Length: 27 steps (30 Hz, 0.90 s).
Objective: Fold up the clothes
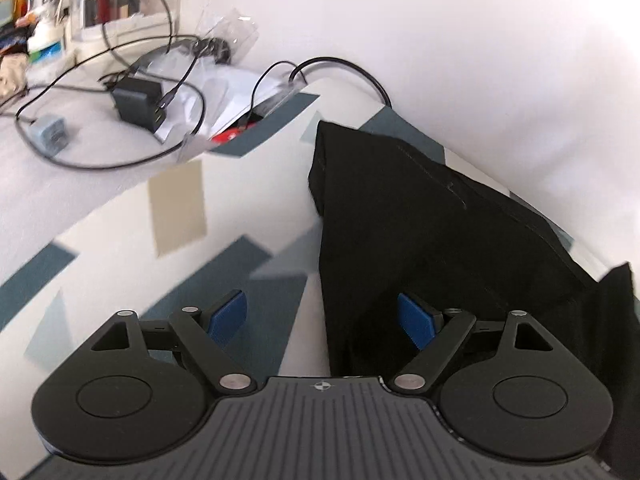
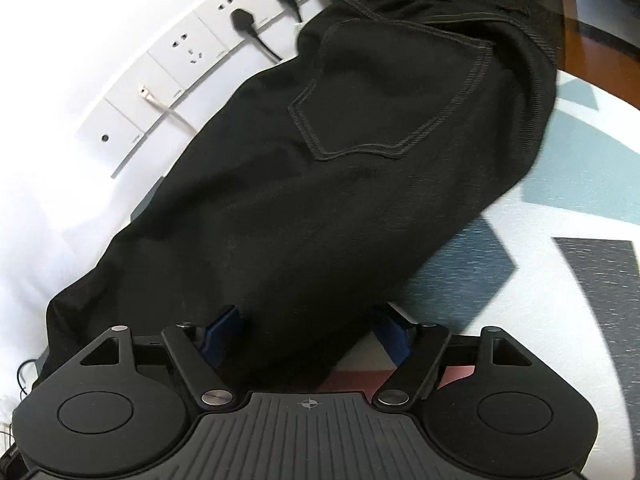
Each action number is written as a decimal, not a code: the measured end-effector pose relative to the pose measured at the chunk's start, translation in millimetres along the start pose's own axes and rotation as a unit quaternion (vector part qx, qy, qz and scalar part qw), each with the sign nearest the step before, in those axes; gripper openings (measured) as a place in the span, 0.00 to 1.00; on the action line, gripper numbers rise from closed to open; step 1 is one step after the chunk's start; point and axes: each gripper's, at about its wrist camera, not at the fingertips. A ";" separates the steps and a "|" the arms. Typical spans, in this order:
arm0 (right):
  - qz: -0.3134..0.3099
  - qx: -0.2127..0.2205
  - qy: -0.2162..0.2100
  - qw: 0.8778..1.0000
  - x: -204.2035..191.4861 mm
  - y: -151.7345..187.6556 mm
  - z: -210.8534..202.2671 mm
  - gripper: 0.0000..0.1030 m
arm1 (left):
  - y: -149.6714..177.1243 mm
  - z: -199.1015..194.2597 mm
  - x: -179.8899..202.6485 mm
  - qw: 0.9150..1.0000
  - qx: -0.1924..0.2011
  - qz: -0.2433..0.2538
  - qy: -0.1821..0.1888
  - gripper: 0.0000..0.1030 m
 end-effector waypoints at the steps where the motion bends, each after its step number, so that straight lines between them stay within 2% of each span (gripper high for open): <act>1: -0.004 0.002 0.004 1.000 -2.4 1.4 -0.6 0.69 | 0.4 4.9 1.4 1.000 -0.001 0.004 0.002 0.82; 2: -0.009 0.005 0.008 1.000 -4.8 2.7 -0.2 0.70 | 1.0 8.8 3.0 1.000 0.001 0.010 0.004 0.81; 4: -0.032 0.010 0.017 0.999 -13.4 7.5 0.5 0.70 | 3.1 10.9 6.8 1.000 0.013 0.025 0.004 0.72; 5: -0.043 0.011 0.020 0.999 -17.5 10.2 1.0 0.67 | 3.8 8.5 7.6 0.999 0.022 0.027 0.011 0.55; 6: -0.055 0.015 0.026 0.998 -21.3 13.1 0.7 0.58 | 2.7 6.7 6.9 0.999 0.025 0.024 0.023 0.30; 7: -0.065 0.021 0.036 0.997 -23.7 15.5 -0.5 0.52 | 1.2 3.9 6.4 0.999 0.025 0.021 0.030 0.19; 8: -0.067 0.026 0.044 0.996 -24.0 16.8 -1.8 0.39 | -0.6 1.7 5.9 0.999 0.024 0.020 0.032 0.13; 9: -0.067 0.030 0.049 0.996 -23.3 17.7 -3.2 0.31 | -2.6 0.8 4.4 0.999 0.023 0.023 0.031 0.11; 12: -0.043 0.032 0.039 0.998 -17.0 14.9 -7.3 0.19 | -5.9 -1.0 -8.8 0.999 0.012 0.011 0.031 0.10; 15: -0.041 0.040 0.030 0.998 -13.9 12.6 -16.0 0.16 | -3.1 -9.3 -29.3 0.999 -0.008 -0.009 0.029 0.10; 18: -0.061 0.051 0.027 0.996 -13.0 15.1 -28.7 0.14 | 10.7 -30.1 -44.7 1.000 -0.007 0.006 0.024 0.09; 22: -0.058 0.038 0.027 0.997 6.4 13.5 -42.0 0.14 | 37.7 -69.7 -70.1 0.999 -0.023 -0.014 0.019 0.09; 27: -0.068 0.038 0.033 0.996 33.2 16.4 -69.6 0.14 | 81.8 -130.4 -98.9 1.000 -0.027 -0.011 0.004 0.09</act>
Point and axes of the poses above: each gripper's, at about its wrist camera, not at the fingertips, and z roughly the way its jaws point, x to its right, y to its underside, and after that the axes turned 9 degrees about x, right-handed
